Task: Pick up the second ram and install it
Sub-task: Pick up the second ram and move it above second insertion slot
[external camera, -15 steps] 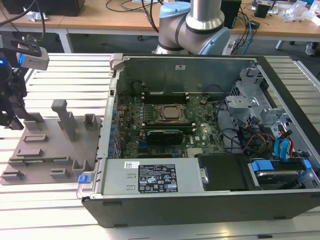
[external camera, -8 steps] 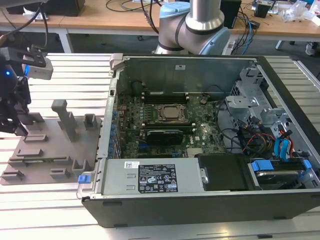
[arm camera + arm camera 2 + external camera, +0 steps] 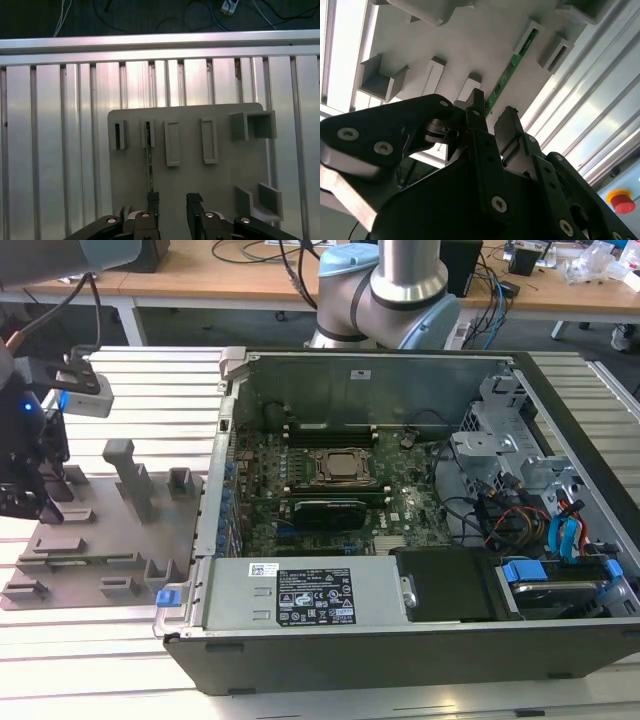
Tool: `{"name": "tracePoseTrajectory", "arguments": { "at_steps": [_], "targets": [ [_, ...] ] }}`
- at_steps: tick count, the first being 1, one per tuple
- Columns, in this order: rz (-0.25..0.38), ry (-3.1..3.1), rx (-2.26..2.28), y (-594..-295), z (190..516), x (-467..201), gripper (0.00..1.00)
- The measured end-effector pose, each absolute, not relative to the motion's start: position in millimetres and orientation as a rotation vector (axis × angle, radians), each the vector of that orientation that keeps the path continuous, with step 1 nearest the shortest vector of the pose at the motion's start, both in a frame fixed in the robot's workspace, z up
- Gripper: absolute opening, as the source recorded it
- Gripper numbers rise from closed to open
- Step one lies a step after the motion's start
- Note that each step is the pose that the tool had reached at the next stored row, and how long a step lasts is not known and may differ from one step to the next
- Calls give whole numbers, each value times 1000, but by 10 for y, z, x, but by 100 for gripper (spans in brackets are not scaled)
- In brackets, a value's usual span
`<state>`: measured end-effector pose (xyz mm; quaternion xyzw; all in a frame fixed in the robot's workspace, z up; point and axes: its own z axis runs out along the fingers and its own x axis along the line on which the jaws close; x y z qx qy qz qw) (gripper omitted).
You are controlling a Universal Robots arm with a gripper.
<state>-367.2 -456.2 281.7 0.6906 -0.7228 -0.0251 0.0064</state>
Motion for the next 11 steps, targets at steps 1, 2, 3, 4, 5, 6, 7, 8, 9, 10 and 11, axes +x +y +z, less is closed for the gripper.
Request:
{"name": "tracePoseTrajectory", "arguments": {
  "at_steps": [1, 2, 3, 4, 5, 6, 7, 8, 9, 10, 11],
  "targets": [
    [-79, -2261, 2161, -4564, 2803, -3672, 36],
    [-79, -2262, 2161, -4564, 2793, -3672, 36],
    [-79, -2262, 2161, -4566, 2773, -3672, 36],
    [-79, -2261, 2161, -4567, 2758, -3672, 36],
    [-79, -2262, 2161, -4568, 2746, -3672, 36],
    [-79, -2261, 2161, -4568, 2736, -3672, 36],
    [-79, -2262, 2161, -4570, 2719, -3672, 36],
    [-79, -2261, 2161, -4570, 2705, -3672, 36],
    [-79, -2261, 2161, -4571, 2693, -3672, 36],
    [-79, -2262, 2161, -4573, 2668, -3672, 36],
    [-79, -2261, 2161, -4574, 2641, -3672, 36]
  ]
}}
